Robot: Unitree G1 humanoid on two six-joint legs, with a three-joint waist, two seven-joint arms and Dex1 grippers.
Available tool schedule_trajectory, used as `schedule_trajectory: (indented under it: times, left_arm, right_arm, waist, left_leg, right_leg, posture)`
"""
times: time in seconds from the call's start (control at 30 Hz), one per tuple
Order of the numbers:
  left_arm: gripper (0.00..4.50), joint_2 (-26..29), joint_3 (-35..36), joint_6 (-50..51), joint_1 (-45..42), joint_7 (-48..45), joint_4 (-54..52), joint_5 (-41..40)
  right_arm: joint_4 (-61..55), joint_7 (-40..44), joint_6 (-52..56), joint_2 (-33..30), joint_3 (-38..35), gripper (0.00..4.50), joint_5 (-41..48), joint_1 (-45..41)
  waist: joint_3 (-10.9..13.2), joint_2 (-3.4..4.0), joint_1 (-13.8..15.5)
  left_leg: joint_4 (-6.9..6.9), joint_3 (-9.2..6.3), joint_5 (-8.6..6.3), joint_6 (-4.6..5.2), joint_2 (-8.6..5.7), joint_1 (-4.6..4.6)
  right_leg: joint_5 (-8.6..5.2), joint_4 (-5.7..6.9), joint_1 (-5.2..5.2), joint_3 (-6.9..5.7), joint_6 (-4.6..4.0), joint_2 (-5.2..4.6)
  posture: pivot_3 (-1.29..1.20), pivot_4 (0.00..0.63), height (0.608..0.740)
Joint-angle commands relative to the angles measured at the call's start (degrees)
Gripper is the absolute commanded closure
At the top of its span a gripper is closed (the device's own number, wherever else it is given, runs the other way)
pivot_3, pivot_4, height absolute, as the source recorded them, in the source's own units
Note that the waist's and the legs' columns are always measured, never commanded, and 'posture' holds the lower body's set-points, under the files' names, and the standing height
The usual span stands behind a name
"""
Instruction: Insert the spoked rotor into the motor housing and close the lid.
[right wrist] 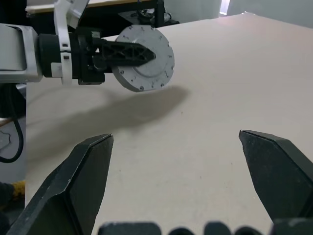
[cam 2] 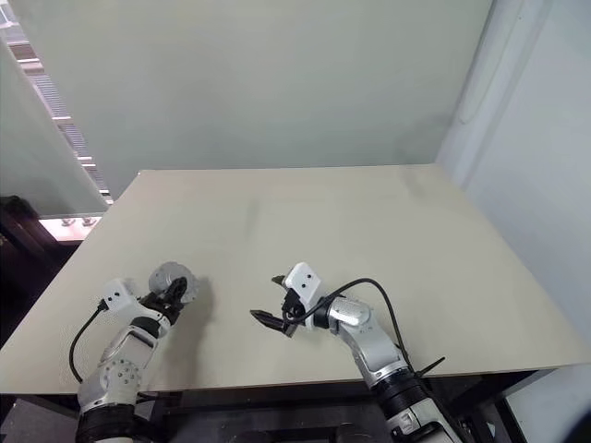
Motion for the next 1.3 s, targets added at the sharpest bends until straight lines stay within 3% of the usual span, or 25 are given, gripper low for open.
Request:
schedule_trajectory:
  times: [0.03,0.07,0.23,0.27,0.73,0.97,1.3]
  left_arm:
    - [2.45,1.29,0.1,-2.97,-2.72,-0.01,-0.47,2.11]
    - [1.74,1.58,0.02,-3.42,-2.87,0.5,0.42,3.21]
    - [0.14,2.48,-0.04,-5.36,-2.97,2.98,2.84,7.39]
    - [0.03,2.75,-0.16,-5.6,-2.8,3.48,2.96,8.21]
    - [0.03,2.58,0.66,-7.15,1.79,11.54,0.97,15.19]
    - [0.03,2.44,-3.86,-11.48,9.33,-0.39,-13.79,12.09]
    - [0.03,9.07,-14.96,-8.0,17.71,-12.93,-32.24,13.32]
  right_arm:
    - [-1.01,0.06,-1.16,0.43,-0.18,0.0,-0.19,-0.37]
    - [-0.94,-0.05,-1.13,0.47,-0.11,0.0,-0.41,-0.38]
    - [-0.59,-0.32,-1.07,0.69,-0.09,0.0,-0.89,-0.51]
    - [-0.49,-0.38,-1.06,0.74,-0.12,0.0,-0.98,-0.56]
    - [1.28,-0.93,-1.44,1.04,-0.44,0.0,-1.83,-0.7]
    - [1.67,-2.44,-0.57,1.37,-2.27,0.0,-0.61,-0.35]
    - [0.54,-6.36,5.74,-0.77,-10.35,0.0,2.64,-0.56]
  waist:
    - [0.0,-0.03,0.0]
    - [0.0,-0.04,0.0]
    - [-0.01,-0.05,0.0]
    - [-0.01,-0.05,0.0]
    - [-0.03,-0.06,0.0]
    - [-0.03,-0.06,0.05]
    - [0.0,0.02,-0.02]
  left_leg:
    - [0.0,0.0,0.0,0.0,0.0,0.0]
    - [0.0,0.0,0.0,0.0,0.01,0.0]
    - [0.01,-0.01,0.01,-0.02,0.01,0.08]
    - [0.01,0.0,0.01,-0.02,0.01,0.09]
    - [0.19,0.0,0.04,-0.05,0.02,0.12]
    - [0.35,0.09,0.03,-0.05,0.05,0.08]
    - [0.52,0.25,0.04,-0.04,0.1,0.11]
  right_leg:
    - [0.0,0.0,0.0,0.0,0.0,0.0]
    - [0.0,0.01,0.0,-0.01,0.0,0.0]
    - [0.02,0.07,0.03,-0.01,-0.02,0.0]
    - [0.02,0.07,0.05,0.0,-0.02,0.0]
    - [0.15,0.14,0.09,0.0,-0.05,0.0]
    - [0.2,0.18,0.09,0.0,-0.06,0.0]
    - [0.19,0.19,0.15,0.03,-0.09,0.01]
  posture:
    - [0.0,0.0,0.74]
    - [0.0,0.0,0.74]
    - [0.0,0.0,0.74]
    - [0.0,0.0,0.74]
    - [0.0,0.0,0.74]
    - [0.0,0.0,0.74]
    - [0.0,0.0,0.74]
